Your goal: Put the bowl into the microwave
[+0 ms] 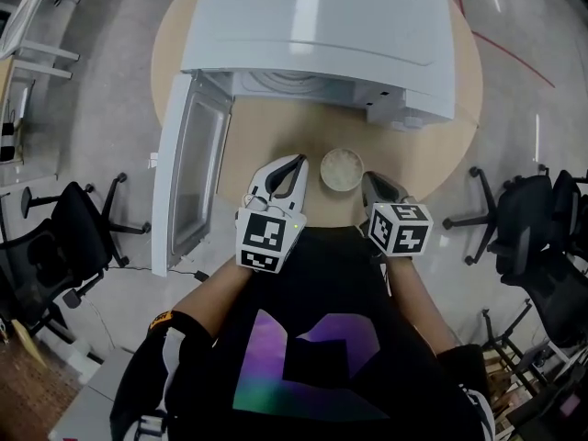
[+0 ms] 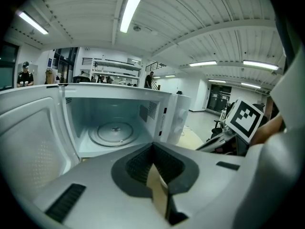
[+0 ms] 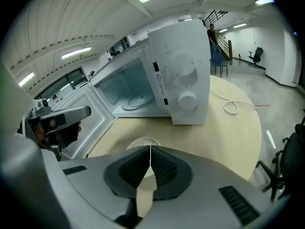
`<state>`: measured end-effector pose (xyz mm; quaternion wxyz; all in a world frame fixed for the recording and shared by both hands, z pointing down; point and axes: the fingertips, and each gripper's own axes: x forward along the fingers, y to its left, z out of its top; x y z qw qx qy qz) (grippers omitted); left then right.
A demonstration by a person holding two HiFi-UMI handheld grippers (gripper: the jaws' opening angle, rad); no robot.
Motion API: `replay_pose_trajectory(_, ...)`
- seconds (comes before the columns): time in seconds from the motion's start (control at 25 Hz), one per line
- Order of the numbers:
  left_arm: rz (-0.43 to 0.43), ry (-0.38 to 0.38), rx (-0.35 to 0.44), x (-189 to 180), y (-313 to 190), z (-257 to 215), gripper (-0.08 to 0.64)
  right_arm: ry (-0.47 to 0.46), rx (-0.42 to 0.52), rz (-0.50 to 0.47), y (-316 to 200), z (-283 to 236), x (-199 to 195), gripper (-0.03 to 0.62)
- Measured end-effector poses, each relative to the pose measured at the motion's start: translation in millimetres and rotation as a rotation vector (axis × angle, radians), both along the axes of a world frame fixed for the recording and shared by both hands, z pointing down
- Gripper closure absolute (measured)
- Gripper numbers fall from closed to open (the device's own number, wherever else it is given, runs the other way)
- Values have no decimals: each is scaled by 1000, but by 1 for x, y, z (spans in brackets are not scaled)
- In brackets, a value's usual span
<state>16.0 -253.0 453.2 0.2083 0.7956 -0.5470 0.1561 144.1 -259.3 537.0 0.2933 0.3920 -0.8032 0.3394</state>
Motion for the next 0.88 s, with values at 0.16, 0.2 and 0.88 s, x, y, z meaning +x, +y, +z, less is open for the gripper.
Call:
replay_pose_trajectory(0.16, 11, -14, -20, 7, -6, 9, 514, -21, -53, -22, 0, 13, 1, 575)
replay_pose_trajectory(0.2, 10, -19, -27, 8, -7, 12, 514, -28, -65, -25, 0, 16, 2, 575)
replay_pose_trajectory(0.88, -19, -62, -80, 8, -16, 34, 514, -95, -196, -8, -14, 49, 2, 535)
